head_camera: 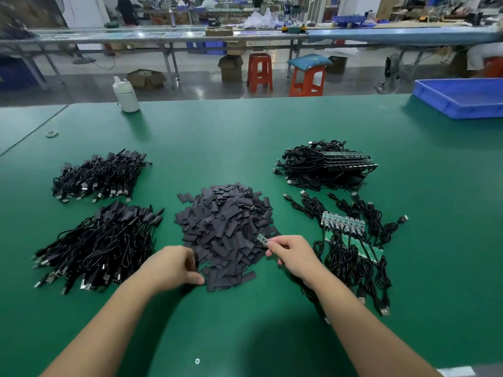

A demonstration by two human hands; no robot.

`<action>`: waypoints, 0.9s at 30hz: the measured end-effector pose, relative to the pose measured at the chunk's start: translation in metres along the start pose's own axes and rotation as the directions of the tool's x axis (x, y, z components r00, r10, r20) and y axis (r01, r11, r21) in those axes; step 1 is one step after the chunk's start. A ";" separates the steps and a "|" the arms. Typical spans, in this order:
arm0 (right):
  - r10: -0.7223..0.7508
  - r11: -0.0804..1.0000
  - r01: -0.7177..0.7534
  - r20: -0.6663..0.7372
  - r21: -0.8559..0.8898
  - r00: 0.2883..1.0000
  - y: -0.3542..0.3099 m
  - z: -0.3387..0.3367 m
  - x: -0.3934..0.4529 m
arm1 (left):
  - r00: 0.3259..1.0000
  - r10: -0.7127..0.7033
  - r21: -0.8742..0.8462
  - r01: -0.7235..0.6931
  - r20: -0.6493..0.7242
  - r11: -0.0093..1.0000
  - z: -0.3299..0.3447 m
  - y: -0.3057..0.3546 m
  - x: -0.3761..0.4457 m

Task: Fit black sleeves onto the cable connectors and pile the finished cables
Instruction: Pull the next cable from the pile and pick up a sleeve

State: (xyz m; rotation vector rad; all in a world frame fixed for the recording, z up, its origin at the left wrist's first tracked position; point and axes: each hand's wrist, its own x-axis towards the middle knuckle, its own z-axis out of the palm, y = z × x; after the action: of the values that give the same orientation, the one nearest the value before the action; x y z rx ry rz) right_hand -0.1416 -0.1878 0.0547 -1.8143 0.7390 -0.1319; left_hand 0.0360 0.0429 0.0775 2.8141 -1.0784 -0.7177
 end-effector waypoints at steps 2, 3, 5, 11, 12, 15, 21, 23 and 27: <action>0.024 0.998 -0.025 0.012 0.058 1.000 0.004 0.003 0.000 | 1.000 -0.024 0.083 0.024 0.008 0.996 0.007 -0.004 -0.005; 0.032 0.996 -0.033 0.016 0.079 0.999 0.005 0.005 0.000 | 1.000 -0.029 0.115 0.028 0.006 0.993 0.010 -0.005 -0.006; 0.029 0.996 -0.031 0.026 0.088 0.999 0.008 0.007 0.000 | 0.999 -0.037 0.119 0.039 -0.018 0.992 0.016 -0.006 -0.008; 0.025 0.993 -0.031 0.059 0.115 0.998 0.010 0.008 0.002 | 0.997 -0.042 -0.068 0.038 -0.057 0.997 0.019 -0.004 -0.008; 0.027 0.990 -0.035 0.061 0.134 0.998 0.009 0.008 0.002 | 0.998 -0.038 -0.097 0.033 -0.050 0.995 0.019 -0.004 -0.008; 0.029 0.988 -0.041 0.082 0.149 0.996 0.008 0.007 0.000 | 0.998 0.001 -0.188 -0.014 -0.067 0.982 0.015 -0.004 -0.008; -0.001 0.987 -0.027 0.173 0.157 0.985 -0.001 0.005 -0.004 | 0.960 0.097 -0.608 -0.242 -0.261 0.756 0.013 0.032 -0.010; -0.022 0.989 -0.007 0.191 0.148 0.981 -0.006 0.004 -0.006 | 0.965 0.077 -0.727 -0.240 -0.250 0.643 0.016 0.046 -0.007; -0.063 0.987 0.029 0.211 0.159 0.975 -0.010 0.003 -0.008 | 0.978 0.055 -0.896 -0.205 -0.200 0.394 0.021 0.064 -0.003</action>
State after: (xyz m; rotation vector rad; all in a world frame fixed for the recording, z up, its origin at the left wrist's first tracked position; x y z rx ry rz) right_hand -0.1424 -0.1789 0.0649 -1.6661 0.5190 -0.0214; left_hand -0.0152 -0.0012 0.0728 1.7304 -0.5499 -0.7507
